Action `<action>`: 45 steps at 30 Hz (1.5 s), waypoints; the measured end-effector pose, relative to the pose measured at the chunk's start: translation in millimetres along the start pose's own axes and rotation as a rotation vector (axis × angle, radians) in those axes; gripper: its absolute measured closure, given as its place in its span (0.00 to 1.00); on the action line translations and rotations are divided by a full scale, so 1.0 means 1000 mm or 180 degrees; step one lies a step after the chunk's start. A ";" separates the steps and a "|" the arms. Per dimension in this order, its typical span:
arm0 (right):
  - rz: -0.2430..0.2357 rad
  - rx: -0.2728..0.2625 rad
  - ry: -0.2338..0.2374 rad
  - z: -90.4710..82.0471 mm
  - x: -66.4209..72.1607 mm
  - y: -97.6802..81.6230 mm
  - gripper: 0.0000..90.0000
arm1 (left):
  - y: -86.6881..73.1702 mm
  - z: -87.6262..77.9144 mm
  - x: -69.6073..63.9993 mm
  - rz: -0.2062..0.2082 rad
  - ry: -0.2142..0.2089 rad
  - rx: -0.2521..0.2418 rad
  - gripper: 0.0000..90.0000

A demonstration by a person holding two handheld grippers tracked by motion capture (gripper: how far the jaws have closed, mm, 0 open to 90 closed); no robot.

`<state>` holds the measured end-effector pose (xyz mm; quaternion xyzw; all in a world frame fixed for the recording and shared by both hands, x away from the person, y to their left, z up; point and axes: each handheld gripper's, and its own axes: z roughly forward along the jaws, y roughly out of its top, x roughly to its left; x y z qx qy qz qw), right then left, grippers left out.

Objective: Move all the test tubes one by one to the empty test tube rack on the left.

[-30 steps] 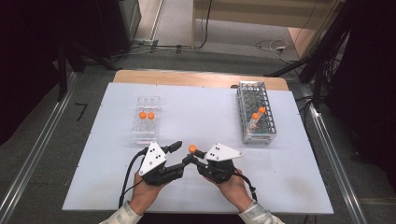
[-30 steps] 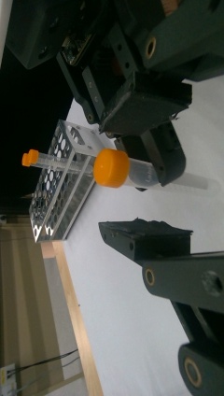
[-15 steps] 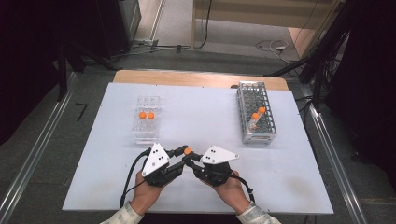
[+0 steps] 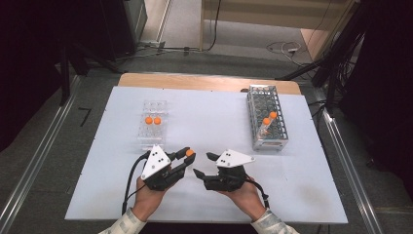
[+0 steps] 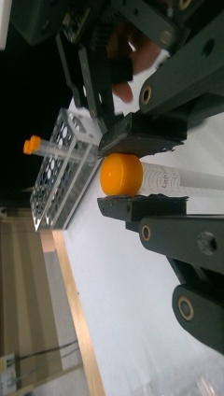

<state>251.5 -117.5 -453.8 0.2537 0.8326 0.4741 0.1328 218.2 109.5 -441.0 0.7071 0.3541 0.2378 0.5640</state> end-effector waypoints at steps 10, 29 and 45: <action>0.0213 -0.0046 -0.0292 -0.031 -0.034 -0.018 0.30 | 0.019 -0.013 0.030 -0.0168 0.0300 -0.0075 0.78; 0.0448 -0.0087 -0.0572 -0.067 -0.058 -0.037 0.24 | 0.041 -0.027 0.073 -0.0357 0.0761 -0.0271 0.78; 0.0464 -0.0100 -0.0591 -0.068 -0.059 -0.037 0.25 | 0.039 -0.019 0.088 -0.0241 0.1052 -0.0266 0.78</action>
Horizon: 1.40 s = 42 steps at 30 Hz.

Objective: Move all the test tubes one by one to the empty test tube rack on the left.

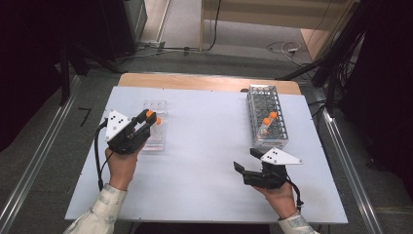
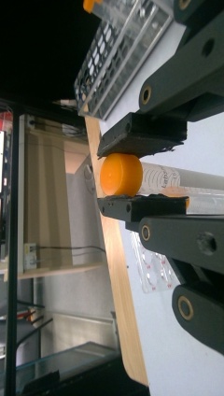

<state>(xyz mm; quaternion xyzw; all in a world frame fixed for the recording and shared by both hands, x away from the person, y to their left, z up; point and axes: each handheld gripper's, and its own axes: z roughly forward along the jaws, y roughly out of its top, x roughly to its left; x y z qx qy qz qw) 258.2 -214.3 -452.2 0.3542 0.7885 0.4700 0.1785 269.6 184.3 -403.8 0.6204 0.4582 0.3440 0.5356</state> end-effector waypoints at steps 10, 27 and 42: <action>0.0005 -0.0004 -0.0016 0.000 -0.001 0.000 0.25 | -0.010 0.010 0.000 0.0037 0.0031 0.0088 0.78; 0.0000 0.0018 -0.0021 0.001 0.000 -0.001 0.25 | -0.019 0.013 0.000 0.0047 0.0064 0.0163 0.72; 0.0053 -0.0022 -0.0102 -0.001 -0.005 -0.001 0.25 | -0.023 -0.008 -0.025 0.0013 -0.0141 0.0121 0.43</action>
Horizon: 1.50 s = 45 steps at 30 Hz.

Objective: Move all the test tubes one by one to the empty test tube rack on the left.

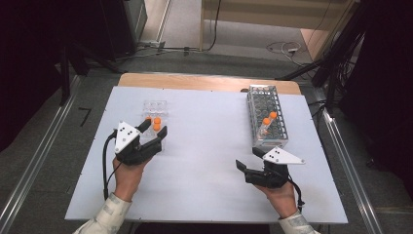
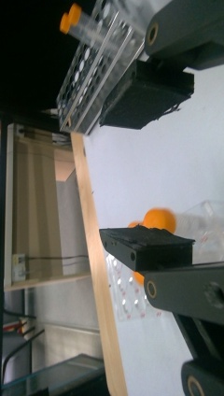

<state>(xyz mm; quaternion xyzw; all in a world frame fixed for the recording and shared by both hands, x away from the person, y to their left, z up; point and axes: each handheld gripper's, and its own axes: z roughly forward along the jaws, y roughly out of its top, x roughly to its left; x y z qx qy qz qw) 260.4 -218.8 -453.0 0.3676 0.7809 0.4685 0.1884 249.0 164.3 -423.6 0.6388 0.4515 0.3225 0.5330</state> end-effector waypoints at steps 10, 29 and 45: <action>0.0054 -0.0108 -0.0293 -0.006 -0.015 0.000 0.28 | -0.026 -0.012 -0.021 0.0080 -0.0198 0.0134 0.39; 0.0266 -0.0169 -0.0934 0.018 -0.062 0.014 0.53 | -0.037 -0.008 -0.035 0.0160 -0.0383 0.0248 0.35; 0.0348 -0.0180 -0.1090 0.045 -0.076 0.020 0.74 | -0.038 -0.008 -0.035 0.0158 -0.0406 0.0267 0.32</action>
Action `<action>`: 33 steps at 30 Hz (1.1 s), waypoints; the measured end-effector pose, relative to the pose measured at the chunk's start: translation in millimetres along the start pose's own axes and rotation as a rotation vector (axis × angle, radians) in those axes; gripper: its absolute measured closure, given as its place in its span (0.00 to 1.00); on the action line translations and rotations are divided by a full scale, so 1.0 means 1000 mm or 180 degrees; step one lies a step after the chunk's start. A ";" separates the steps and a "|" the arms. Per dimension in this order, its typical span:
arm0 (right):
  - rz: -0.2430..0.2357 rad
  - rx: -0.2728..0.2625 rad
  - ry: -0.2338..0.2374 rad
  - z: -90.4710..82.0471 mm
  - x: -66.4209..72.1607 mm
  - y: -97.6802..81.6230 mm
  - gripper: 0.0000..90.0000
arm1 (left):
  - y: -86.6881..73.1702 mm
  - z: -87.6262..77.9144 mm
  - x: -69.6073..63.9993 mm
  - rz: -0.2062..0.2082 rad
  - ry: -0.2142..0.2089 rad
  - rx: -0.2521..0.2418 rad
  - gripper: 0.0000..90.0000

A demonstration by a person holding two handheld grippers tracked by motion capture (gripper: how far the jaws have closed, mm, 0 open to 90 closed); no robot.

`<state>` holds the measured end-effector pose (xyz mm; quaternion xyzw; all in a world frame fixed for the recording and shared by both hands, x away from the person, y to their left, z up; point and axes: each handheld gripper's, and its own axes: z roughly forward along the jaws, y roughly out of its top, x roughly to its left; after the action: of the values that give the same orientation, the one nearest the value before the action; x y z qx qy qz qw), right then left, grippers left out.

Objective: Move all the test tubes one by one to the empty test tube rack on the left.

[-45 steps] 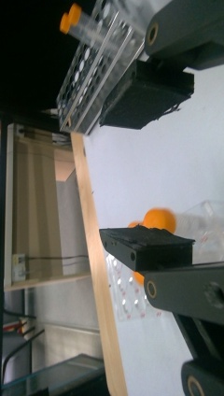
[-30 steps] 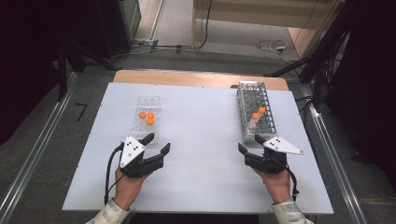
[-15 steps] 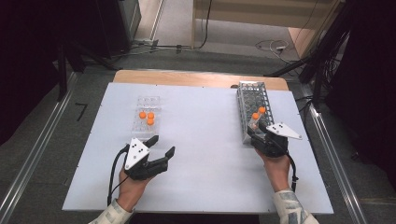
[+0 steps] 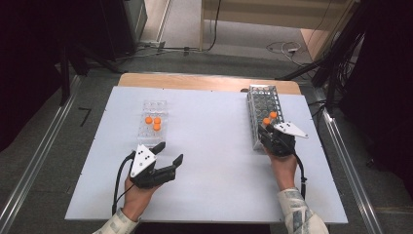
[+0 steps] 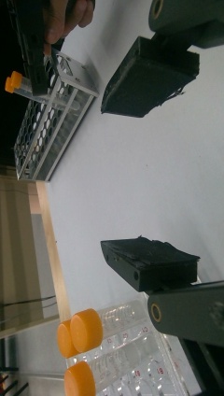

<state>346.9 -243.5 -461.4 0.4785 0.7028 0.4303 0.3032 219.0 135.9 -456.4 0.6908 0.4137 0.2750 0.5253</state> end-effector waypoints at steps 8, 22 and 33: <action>-0.0035 -0.0077 0.0004 -0.003 0.001 0.005 0.79 | -0.001 0.001 -0.002 0.0026 -0.0010 0.0000 0.32; -0.0033 -0.0622 0.0197 -0.060 0.004 0.036 0.80 | -0.001 0.000 -0.002 0.0034 -0.0010 -0.0014 0.32; -0.0224 -0.0431 0.0635 -0.080 0.031 0.016 0.80 | -0.001 0.001 -0.006 0.0056 -0.0076 0.0002 0.32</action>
<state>275.2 -237.0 -412.2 0.3868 0.7152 0.5114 0.2782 216.3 130.4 -456.7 0.6978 0.4013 0.2713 0.5276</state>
